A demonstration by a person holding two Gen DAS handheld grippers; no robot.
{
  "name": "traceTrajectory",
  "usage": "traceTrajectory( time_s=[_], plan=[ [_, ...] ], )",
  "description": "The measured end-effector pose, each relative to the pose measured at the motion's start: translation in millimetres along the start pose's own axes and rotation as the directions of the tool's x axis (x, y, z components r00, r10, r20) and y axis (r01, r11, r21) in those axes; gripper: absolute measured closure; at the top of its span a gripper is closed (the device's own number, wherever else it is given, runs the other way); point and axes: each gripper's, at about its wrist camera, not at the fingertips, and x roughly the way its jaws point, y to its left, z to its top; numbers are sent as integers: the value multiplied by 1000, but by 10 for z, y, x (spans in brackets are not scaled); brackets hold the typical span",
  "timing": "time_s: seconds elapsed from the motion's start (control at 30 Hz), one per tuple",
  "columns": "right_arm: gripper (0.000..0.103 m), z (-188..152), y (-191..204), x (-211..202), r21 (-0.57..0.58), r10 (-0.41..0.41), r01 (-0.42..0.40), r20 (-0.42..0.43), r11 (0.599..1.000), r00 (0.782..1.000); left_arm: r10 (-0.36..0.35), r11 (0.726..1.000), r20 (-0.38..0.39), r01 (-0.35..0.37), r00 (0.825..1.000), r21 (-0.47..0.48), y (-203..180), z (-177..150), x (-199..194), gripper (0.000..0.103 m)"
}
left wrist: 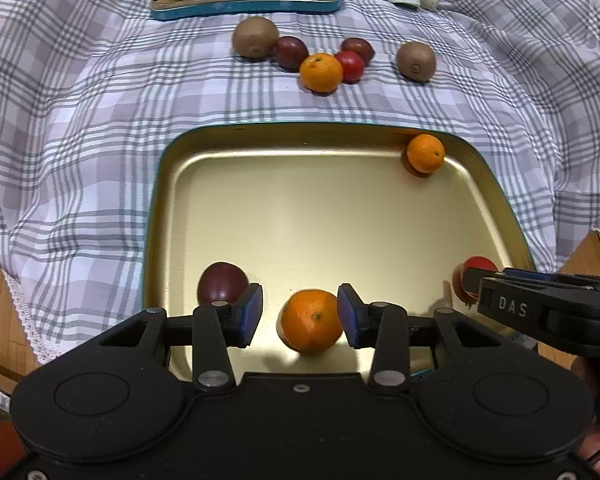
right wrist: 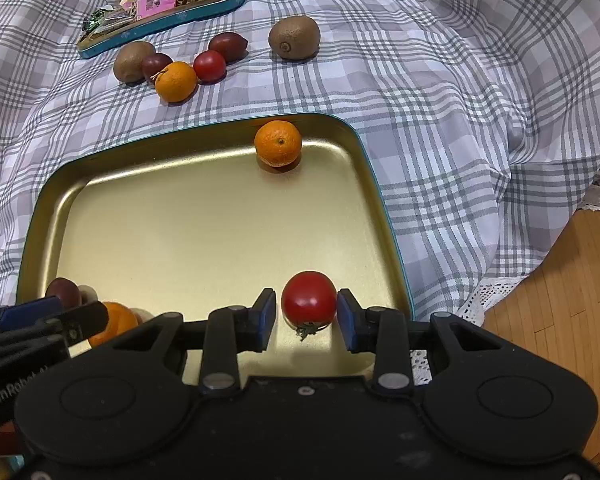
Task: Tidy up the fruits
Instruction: 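Lower and release the tomato with the right gripper while the left gripper releases the mandarin, then withdraw both open grippers from the gold tray back toward the fruit row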
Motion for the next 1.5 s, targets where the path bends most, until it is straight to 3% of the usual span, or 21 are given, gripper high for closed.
traceTrajectory(
  time_s=[0.7, 0.97, 1.37, 1.5],
  plan=[
    [62, 0, 26, -86, -7, 34, -34, 43, 999, 999, 109, 993, 69, -106, 992, -56, 88, 17, -99, 54],
    [53, 42, 30, -197, -6, 61, -61, 96, 998, 993, 134, 988, 95, -126, 986, -91, 150, 34, -122, 54],
    [53, 96, 142, -207, -51, 17, -11, 128, 999, 992, 157, 983, 135, -142, 978, -115, 214, 91, -158, 53],
    [53, 114, 151, -268, -49, 40, -32, 171, 998, 984, 169, 979, 144, -150, 975, -136, 262, 125, -165, 53]
  ],
)
